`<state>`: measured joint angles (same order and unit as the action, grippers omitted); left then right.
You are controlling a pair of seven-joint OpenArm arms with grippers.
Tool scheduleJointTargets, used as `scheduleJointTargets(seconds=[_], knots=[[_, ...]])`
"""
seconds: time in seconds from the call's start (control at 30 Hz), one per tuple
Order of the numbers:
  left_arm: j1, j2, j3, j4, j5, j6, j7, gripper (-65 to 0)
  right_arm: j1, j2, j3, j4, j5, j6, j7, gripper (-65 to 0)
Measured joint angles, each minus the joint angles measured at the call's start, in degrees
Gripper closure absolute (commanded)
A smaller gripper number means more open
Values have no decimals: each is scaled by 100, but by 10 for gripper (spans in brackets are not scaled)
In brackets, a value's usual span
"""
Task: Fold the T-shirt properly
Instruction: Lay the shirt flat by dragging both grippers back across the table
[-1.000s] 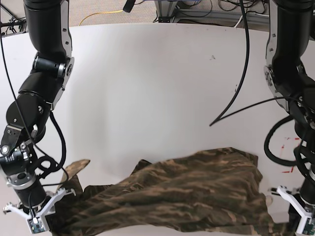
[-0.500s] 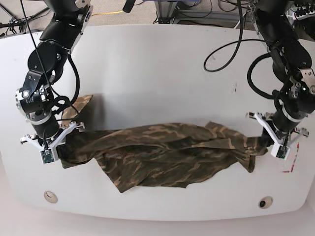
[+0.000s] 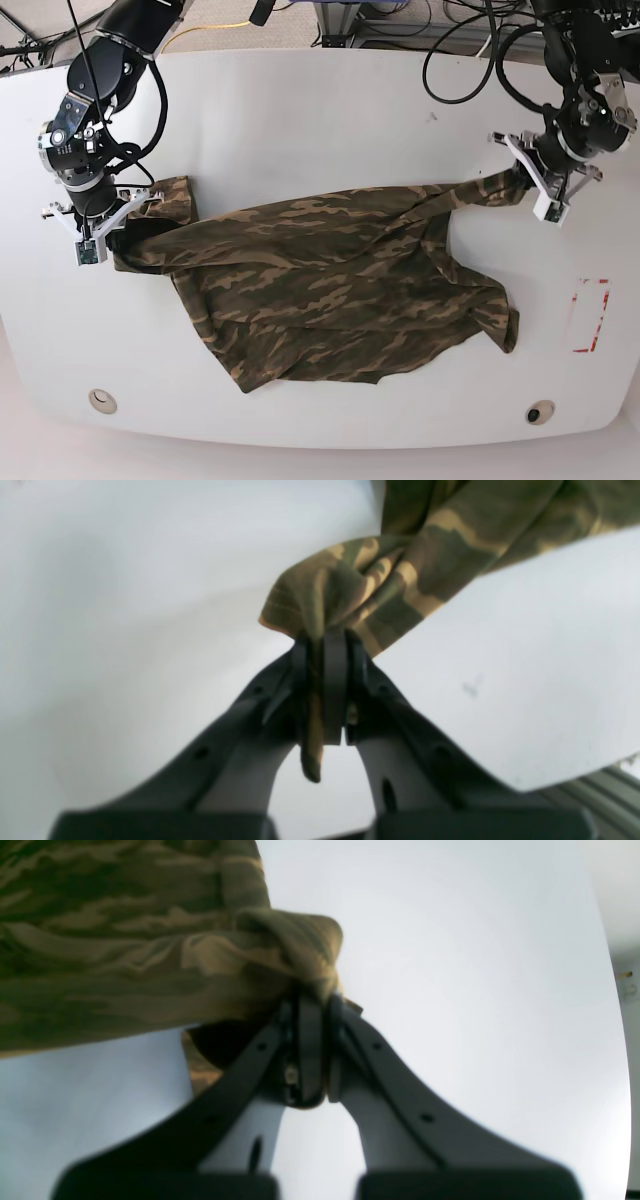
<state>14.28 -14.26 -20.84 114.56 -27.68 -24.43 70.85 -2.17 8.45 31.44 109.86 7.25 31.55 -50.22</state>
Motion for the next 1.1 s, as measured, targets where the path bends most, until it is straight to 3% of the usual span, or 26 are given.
scheduleJointTargets(seconds=[0.3,0.97,1.03,1.1], knots=[[964,-4,31,-2,-48,-4,-37,-6,-525,-4,352,-7,44,20,22,0],[2103,-146,35,-31,-107,-7,-87,-6,-1176,-149,863,-22,48,44,-31,-6],[2124,-140,31,-37,-87,-4,-81,-6,-1174,-155,866,-22,50,44,-59,-55],[2149,-149,31,-35,-94,-4,-166,-6,-1167,-162,874,-20,50,42,-24,-163]])
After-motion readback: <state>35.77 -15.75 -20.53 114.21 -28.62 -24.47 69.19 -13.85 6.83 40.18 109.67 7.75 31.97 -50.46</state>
